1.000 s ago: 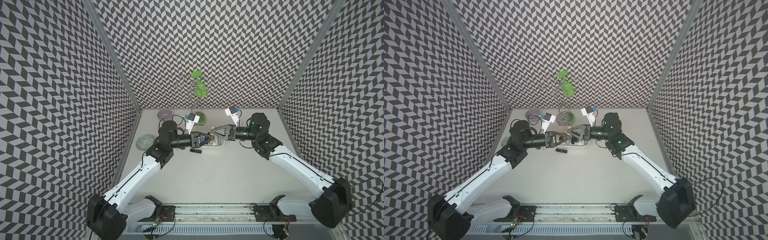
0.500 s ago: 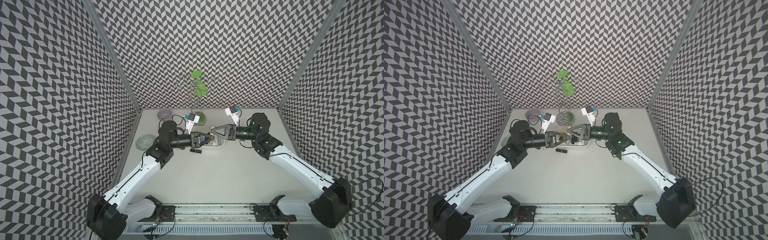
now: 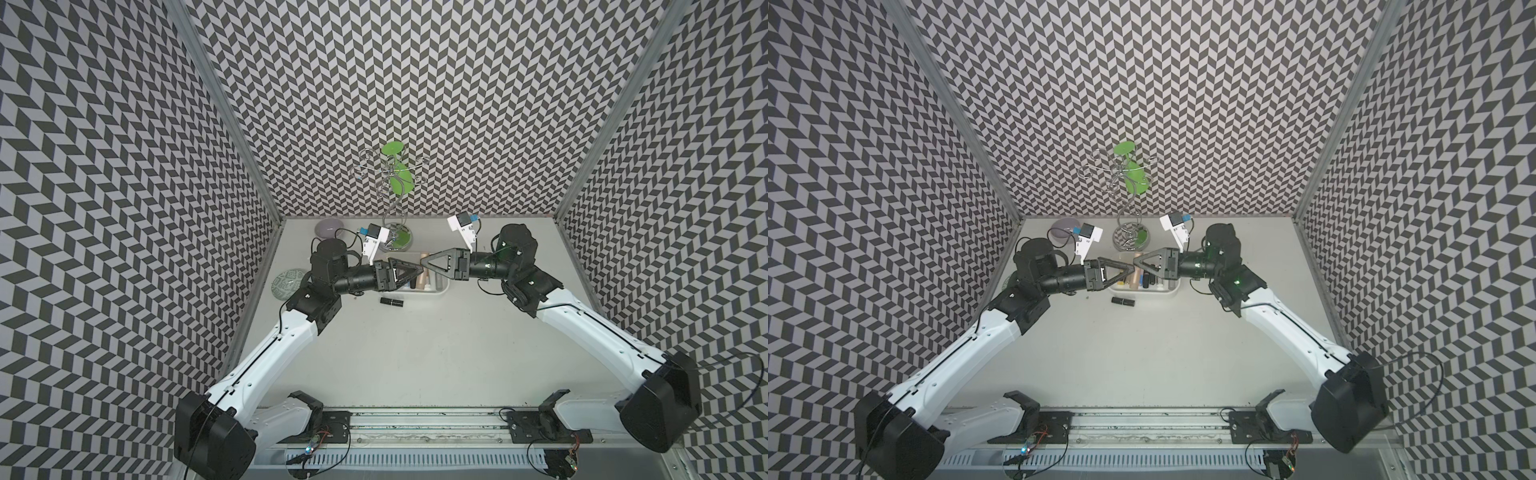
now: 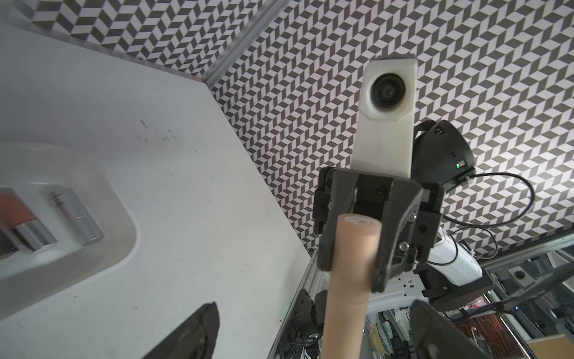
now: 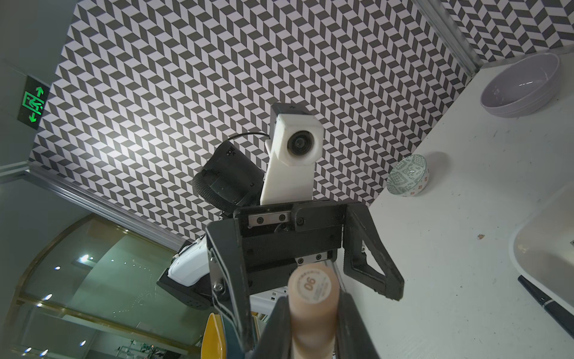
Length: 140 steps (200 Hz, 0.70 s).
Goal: Put the lipstick into the storage box
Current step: Pick up the lipstick at the center of the board, then place the lipstick in the storage box.
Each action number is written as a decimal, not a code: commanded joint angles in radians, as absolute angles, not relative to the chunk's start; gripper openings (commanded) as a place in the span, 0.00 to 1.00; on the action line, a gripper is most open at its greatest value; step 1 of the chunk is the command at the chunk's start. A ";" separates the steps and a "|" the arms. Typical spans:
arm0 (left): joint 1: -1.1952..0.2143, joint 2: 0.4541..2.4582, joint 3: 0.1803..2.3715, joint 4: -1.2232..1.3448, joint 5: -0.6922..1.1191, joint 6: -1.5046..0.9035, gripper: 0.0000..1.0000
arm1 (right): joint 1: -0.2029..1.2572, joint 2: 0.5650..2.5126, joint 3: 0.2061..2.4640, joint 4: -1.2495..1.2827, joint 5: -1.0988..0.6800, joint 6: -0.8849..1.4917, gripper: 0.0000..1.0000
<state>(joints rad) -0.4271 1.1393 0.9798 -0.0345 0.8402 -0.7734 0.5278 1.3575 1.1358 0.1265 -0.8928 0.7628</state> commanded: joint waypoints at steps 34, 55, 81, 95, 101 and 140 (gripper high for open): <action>-0.387 1.130 1.129 -0.575 0.445 -0.522 0.99 | 0.458 1.601 1.361 -0.219 -0.703 0.495 0.19; -0.372 1.124 1.120 -0.654 0.384 -0.502 0.99 | 0.452 1.713 1.433 -0.317 -0.626 0.429 0.19; -0.362 1.102 1.083 -0.671 0.384 -0.493 0.99 | 0.448 1.860 1.545 -0.424 -0.554 0.352 0.19; -0.361 1.093 1.066 -0.673 0.384 -0.495 0.99 | 0.448 1.945 1.627 -0.506 -0.512 0.316 0.17; -0.361 1.090 1.058 -0.674 0.383 -0.494 0.99 | 0.448 1.979 1.655 -0.535 -0.492 0.304 0.17; -0.359 1.089 1.037 -0.688 0.385 -0.476 0.99 | 0.448 2.086 1.716 -0.607 -0.359 0.265 0.17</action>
